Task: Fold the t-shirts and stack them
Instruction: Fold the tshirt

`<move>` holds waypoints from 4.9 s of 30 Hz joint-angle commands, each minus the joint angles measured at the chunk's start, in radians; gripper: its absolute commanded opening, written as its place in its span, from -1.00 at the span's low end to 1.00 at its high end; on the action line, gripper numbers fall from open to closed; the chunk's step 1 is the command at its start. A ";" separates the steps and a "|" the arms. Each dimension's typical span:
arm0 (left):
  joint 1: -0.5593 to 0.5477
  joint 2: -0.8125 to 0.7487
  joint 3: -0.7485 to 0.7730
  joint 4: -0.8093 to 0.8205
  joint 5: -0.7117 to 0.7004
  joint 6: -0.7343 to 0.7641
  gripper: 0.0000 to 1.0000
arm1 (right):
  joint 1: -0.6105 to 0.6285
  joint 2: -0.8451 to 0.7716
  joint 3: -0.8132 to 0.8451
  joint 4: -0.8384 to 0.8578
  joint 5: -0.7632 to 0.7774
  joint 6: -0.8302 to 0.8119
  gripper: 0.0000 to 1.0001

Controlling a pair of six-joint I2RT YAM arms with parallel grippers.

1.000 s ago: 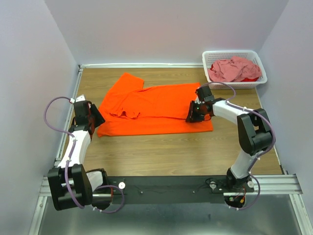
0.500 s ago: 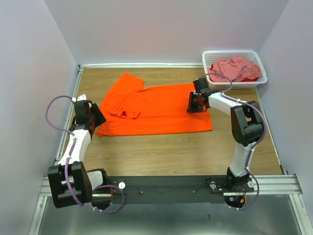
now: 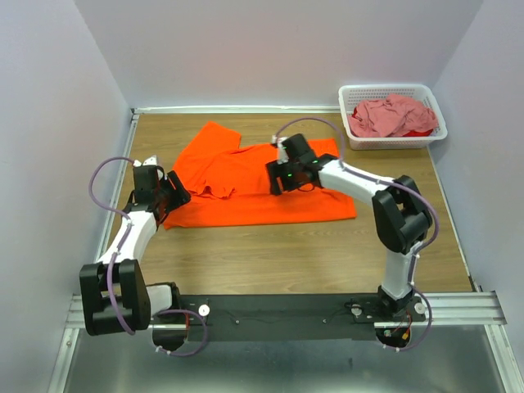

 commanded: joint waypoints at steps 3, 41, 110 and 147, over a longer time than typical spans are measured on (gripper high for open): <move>0.000 0.058 0.010 0.052 -0.035 -0.049 0.40 | 0.213 0.096 0.178 0.037 0.089 -0.261 0.65; -0.002 0.262 -0.050 0.013 -0.099 -0.094 -0.02 | 0.270 0.524 0.632 0.040 0.254 -0.395 0.82; -0.471 0.695 0.514 0.026 -0.772 0.316 0.25 | 0.117 -0.301 -0.293 0.032 0.235 0.007 0.77; -0.183 0.297 0.175 -0.073 -0.400 -0.103 0.01 | -0.267 -0.347 -0.400 0.014 0.085 0.254 0.43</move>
